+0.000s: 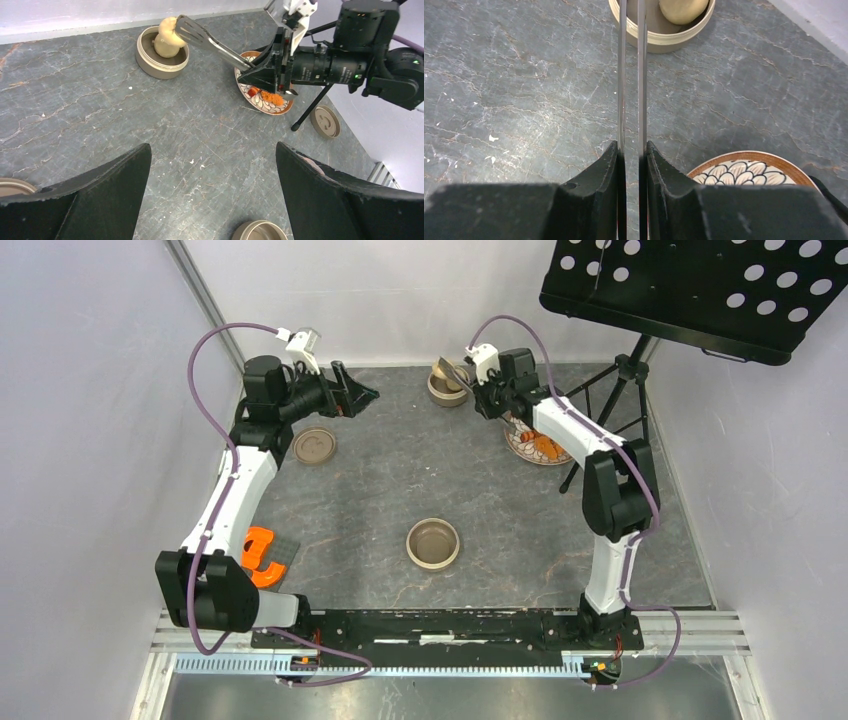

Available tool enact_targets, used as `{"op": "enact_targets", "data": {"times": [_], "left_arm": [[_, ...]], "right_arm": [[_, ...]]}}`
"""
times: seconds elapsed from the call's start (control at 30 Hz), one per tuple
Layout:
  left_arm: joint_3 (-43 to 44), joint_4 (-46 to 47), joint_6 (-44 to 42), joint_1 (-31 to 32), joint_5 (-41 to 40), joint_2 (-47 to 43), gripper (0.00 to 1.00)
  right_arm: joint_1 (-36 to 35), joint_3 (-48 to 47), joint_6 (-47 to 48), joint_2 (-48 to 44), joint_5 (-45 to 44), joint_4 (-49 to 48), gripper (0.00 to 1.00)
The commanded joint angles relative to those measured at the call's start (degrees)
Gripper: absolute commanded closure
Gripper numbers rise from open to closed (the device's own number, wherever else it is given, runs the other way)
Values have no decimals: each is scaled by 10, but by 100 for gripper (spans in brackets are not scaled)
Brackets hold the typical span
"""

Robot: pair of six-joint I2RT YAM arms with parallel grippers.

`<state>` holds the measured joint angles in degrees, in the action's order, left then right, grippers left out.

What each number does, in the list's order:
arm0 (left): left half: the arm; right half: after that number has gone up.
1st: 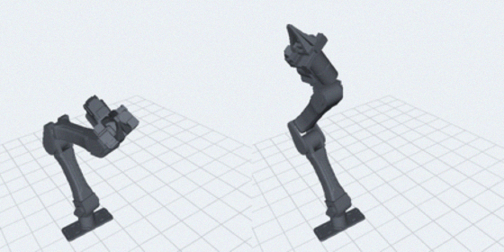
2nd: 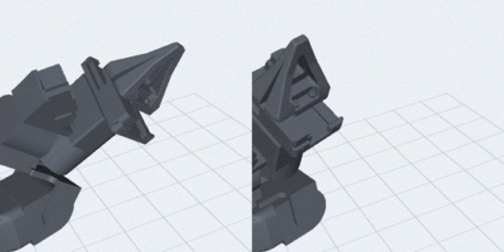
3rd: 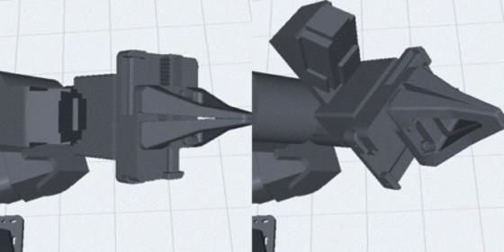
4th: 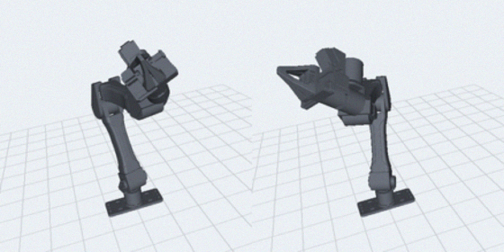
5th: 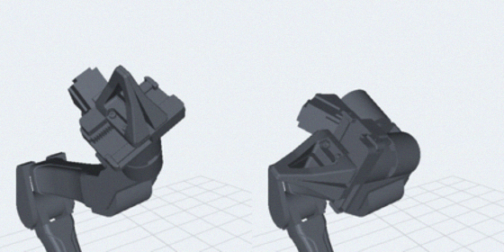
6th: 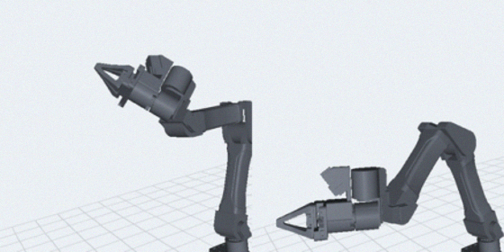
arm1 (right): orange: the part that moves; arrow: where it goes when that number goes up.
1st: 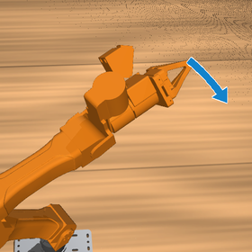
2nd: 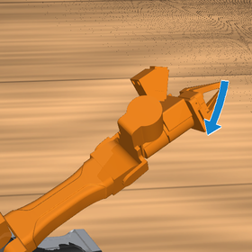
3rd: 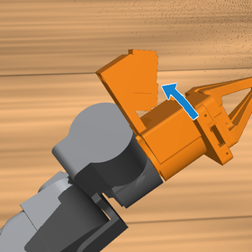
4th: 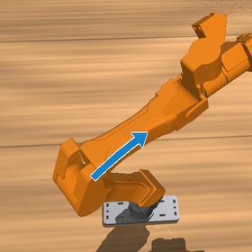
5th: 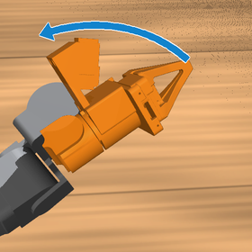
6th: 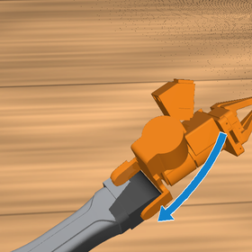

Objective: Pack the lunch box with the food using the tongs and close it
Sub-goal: Place the fake food in the packing box.

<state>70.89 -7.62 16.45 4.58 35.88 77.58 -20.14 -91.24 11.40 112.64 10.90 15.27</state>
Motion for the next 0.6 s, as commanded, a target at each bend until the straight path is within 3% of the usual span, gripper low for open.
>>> {"op": "enact_targets", "data": {"times": [0.0, 0.57], "left_arm": [[20, -1, -22, -6, -12, -15, 0], [22, 0, -20, -11, -12, -5, 0]], "right_arm": [[-7, -33, -8, 19, -12, -47, 100], [-9, -35, 24, 76, -48, -77, 100]]}}
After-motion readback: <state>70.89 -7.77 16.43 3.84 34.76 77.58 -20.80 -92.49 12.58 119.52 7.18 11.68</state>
